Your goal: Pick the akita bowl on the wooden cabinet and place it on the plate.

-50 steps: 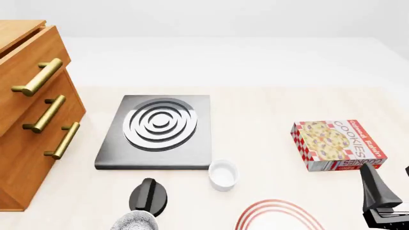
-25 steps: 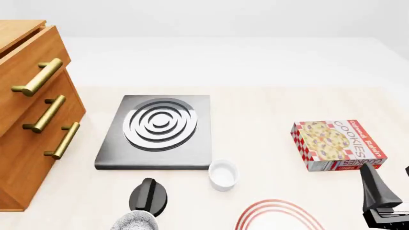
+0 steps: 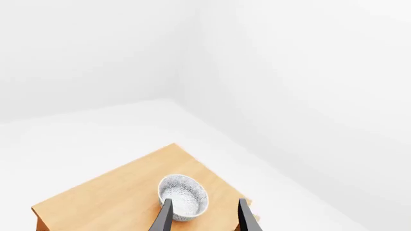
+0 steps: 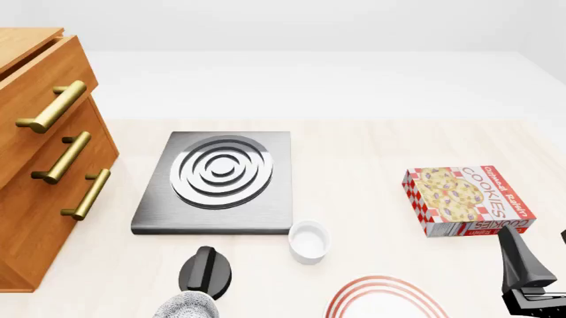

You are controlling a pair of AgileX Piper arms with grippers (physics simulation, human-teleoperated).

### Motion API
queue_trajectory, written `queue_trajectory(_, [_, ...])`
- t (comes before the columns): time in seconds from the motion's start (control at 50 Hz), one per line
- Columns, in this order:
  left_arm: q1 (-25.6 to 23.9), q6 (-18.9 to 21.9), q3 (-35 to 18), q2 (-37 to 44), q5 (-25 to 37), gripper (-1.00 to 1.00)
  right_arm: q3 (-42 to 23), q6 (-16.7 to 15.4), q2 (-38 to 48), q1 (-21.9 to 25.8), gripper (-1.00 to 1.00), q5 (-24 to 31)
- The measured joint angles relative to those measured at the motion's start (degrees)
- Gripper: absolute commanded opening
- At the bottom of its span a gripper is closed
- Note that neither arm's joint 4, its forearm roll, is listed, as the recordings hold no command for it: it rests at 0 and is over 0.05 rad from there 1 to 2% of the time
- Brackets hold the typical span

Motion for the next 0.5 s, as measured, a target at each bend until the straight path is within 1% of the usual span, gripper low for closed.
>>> queue_trajectory(0.24, [2.07, -1.11, -1.48, 2.44, 0.62, 1.0, 0.0, 0.0, 0.0, 0.0, 1.0, 0.0])
queue_trajectory(0.5, [3.0, -2.64, -2.08, 4.86, 0.95, 1.0, 0.0, 0.0, 0.0, 0.0, 1.0, 0.0])
